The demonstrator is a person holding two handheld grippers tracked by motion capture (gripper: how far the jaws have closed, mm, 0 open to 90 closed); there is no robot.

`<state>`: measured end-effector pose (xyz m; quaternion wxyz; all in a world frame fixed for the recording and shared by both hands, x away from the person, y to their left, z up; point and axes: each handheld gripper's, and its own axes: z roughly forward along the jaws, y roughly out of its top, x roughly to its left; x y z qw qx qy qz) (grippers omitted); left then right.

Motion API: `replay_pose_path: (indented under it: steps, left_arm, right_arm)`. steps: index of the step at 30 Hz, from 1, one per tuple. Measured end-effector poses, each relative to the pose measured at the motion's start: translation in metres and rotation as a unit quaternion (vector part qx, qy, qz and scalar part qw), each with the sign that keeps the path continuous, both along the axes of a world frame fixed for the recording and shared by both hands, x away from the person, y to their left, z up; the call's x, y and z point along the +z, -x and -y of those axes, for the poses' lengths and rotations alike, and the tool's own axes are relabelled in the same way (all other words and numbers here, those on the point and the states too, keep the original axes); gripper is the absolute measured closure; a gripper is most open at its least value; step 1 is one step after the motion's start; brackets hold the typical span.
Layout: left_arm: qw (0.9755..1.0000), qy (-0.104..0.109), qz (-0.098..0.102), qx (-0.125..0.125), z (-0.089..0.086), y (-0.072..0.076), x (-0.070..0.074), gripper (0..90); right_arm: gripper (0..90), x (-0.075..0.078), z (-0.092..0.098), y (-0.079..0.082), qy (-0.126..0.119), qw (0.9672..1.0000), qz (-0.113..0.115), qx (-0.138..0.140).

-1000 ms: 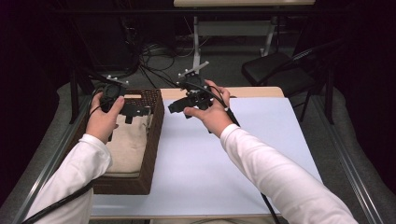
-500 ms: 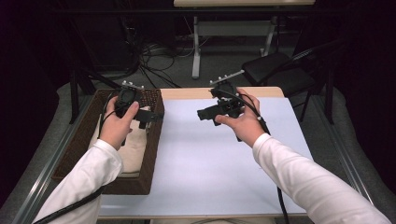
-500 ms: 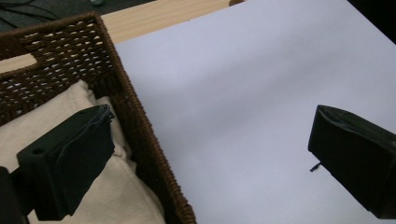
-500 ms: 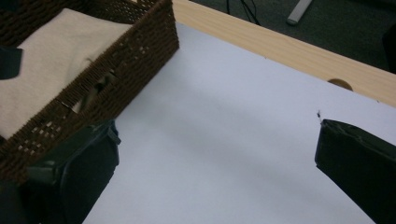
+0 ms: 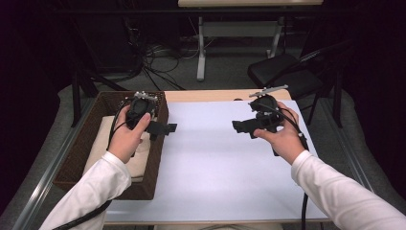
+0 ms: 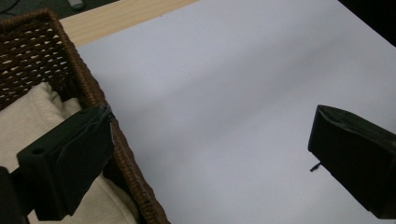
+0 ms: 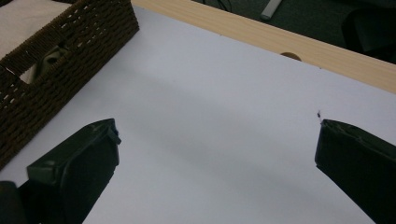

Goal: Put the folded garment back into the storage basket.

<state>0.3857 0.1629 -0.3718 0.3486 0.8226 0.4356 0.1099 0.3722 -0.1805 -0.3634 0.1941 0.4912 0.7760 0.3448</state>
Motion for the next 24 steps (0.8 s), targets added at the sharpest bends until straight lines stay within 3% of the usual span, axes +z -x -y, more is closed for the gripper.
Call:
replay_pose_path:
  steps: [11, 17, 24]
  left_arm:
    - [0.9999, 0.001, -0.001, -0.015, 0.008, 0.012, -0.012, 0.4]
    - [0.9996, 0.005, -0.007, -0.027, 0.011, 0.021, -0.023, 0.4]
    - [0.9993, 0.020, -0.008, -0.029, 0.013, 0.033, -0.035, 0.4]
  right_arm:
    - [0.0, -0.016, 0.047, 0.021, -0.023, 0.9996, -0.011, -0.015]
    - [0.0, -0.027, 0.066, 0.036, -0.035, 0.9991, -0.011, -0.022]
    - [0.0, -0.041, 0.084, 0.051, -0.053, 0.9979, -0.027, -0.026]
